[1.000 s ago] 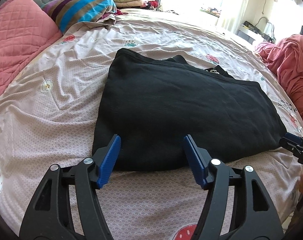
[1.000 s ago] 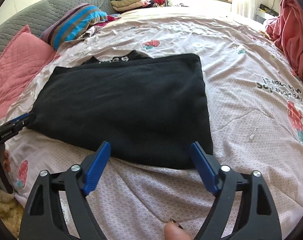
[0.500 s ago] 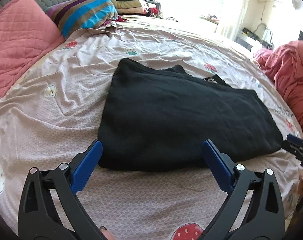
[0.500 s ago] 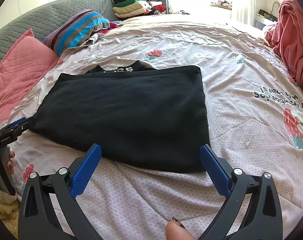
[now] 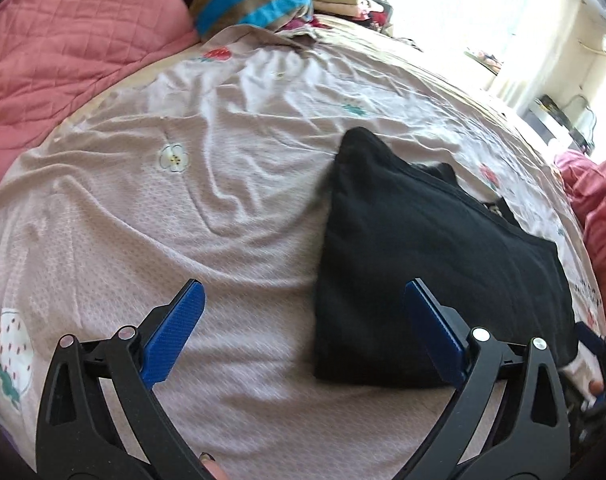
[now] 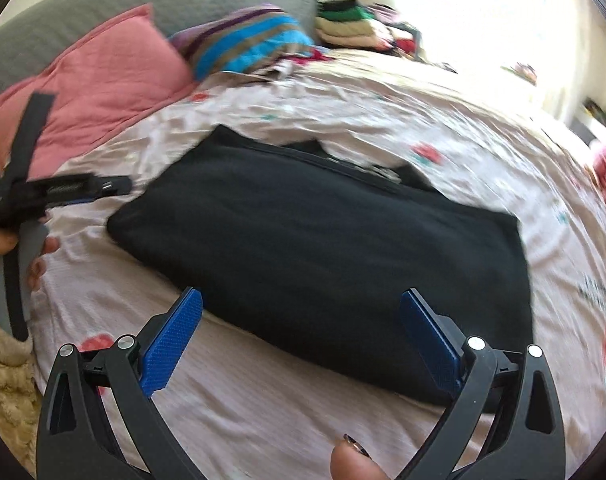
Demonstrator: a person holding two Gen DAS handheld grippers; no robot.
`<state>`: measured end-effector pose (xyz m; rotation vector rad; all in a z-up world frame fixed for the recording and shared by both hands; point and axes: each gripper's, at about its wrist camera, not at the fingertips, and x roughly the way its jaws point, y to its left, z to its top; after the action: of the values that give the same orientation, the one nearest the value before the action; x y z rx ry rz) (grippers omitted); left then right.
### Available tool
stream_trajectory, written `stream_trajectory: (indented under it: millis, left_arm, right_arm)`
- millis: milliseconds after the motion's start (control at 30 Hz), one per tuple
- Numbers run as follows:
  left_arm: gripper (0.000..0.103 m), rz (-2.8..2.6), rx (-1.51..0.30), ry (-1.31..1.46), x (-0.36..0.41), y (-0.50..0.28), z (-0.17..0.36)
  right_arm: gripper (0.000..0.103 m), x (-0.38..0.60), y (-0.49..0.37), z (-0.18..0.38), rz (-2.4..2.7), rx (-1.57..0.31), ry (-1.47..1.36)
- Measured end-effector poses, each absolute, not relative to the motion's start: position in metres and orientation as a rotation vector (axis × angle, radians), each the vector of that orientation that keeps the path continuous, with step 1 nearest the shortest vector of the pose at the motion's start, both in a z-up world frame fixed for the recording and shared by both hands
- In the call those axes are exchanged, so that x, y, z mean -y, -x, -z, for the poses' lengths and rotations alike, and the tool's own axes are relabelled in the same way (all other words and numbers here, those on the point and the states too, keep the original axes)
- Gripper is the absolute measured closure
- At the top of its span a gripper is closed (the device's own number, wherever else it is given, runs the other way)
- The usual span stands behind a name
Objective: Fold small clothes
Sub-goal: 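Bring both open tools to the long side edge of the folded sweatshirt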
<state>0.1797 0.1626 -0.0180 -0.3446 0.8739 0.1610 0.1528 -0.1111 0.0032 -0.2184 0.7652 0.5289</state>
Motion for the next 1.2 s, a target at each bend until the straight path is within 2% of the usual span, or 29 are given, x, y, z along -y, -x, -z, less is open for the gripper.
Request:
stream_trajectory:
  millis: [667, 933, 1067, 1100, 1167, 1200]
  left_arm:
    - [0.010, -0.159, -0.959, 0.251, -0.176, -0.244, 0.021]
    - [0.010, -0.149, -0.996, 0.236, -0.172, -0.257, 0.027]
    - [0.010, -0.160, -0.997, 0.208, -0.166, -0.261, 0.023]
    - [0.010, -0.158, -0.997, 0.214, -0.166, -0.262, 0.023]
    - [0.010, -0.147, -0.999, 0.233, -0.165, -0.263, 0.021]
    - [0.010, -0.141, -1.002, 0.244, -0.164, -0.264, 0.021]
  right_arm:
    - [0.005, -0.034, -0.158, 0.041, -0.624, -0.688, 0.634]
    - [0.007, -0.059, -0.176, 0.048, -0.614, -0.638, 0.665]
    - [0.042, -0.056, -0.183, 0.044, -0.585, -0.604, 0.648]
    - [0.048, -0.053, -0.184, 0.041, -0.596, -0.599, 0.626]
    - [0.073, -0.044, -0.182, 0.032, -0.616, -0.578, 0.575]
    - [0.077, -0.040, -0.180, 0.029, -0.625, -0.569, 0.553]
